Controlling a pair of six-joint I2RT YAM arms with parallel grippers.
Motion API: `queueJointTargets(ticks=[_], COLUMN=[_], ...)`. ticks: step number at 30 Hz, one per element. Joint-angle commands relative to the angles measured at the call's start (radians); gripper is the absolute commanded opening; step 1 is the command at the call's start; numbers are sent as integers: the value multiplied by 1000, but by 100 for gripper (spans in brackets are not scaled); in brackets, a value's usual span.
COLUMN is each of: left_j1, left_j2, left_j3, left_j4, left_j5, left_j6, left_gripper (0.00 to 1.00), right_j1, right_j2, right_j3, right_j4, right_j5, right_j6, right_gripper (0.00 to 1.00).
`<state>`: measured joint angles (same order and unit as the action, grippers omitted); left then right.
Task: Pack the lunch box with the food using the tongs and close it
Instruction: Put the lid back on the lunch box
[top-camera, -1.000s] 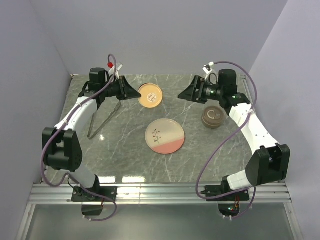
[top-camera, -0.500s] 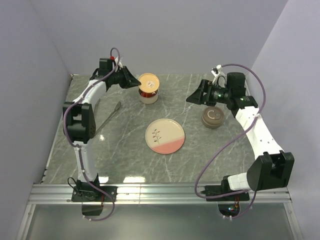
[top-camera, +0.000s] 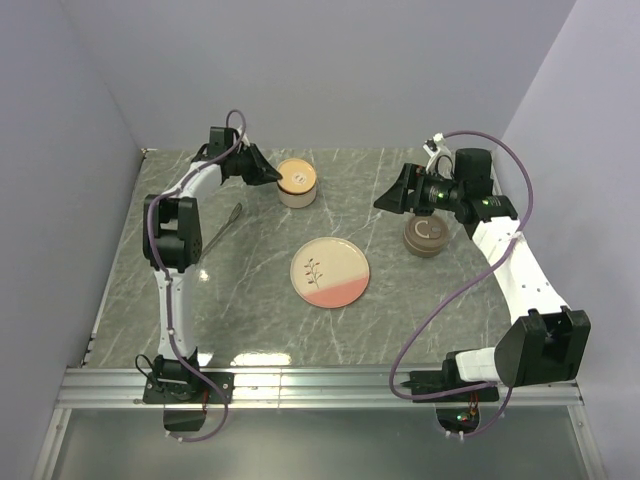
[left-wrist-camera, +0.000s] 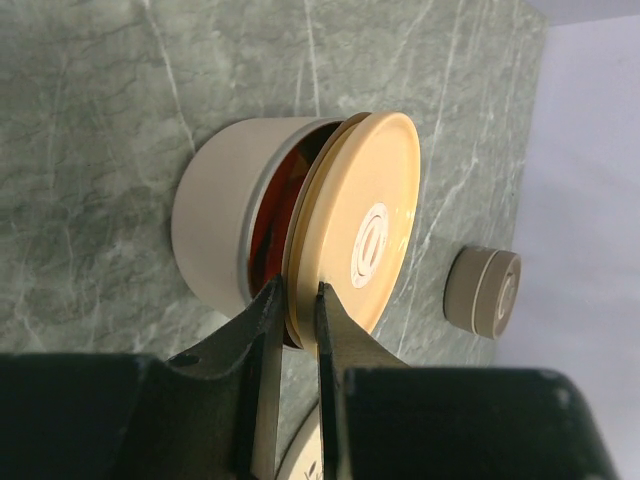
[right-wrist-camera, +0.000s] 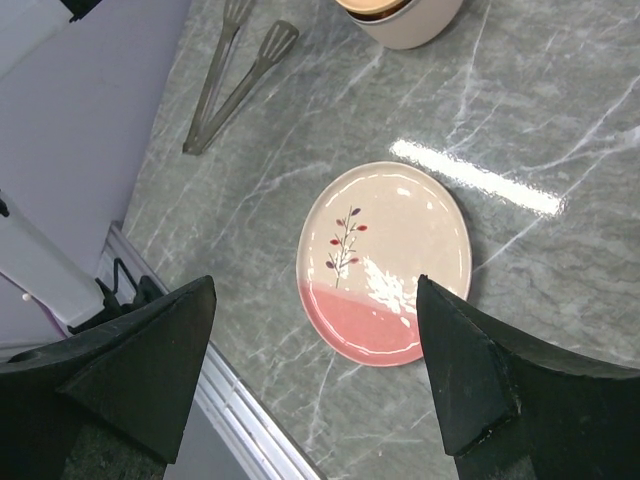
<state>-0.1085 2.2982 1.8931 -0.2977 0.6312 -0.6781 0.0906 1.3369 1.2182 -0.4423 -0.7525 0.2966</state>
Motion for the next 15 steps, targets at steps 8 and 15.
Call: queueJointTargets(ticks=[8,15], left_j1=[0,0], left_j2=[24,33], left_j3=[46,26], left_j4=[40,34], left_j5=[30,39], left_j6=[-34,-37], left_gripper=[0,12], right_j1=[-8,-6], right_j2=[-19,-1], right_j3=[1,21], right_j4=[13,7], right_j5=[-13,-21], right_j6=[-16,-16], right_gripper=[88,88])
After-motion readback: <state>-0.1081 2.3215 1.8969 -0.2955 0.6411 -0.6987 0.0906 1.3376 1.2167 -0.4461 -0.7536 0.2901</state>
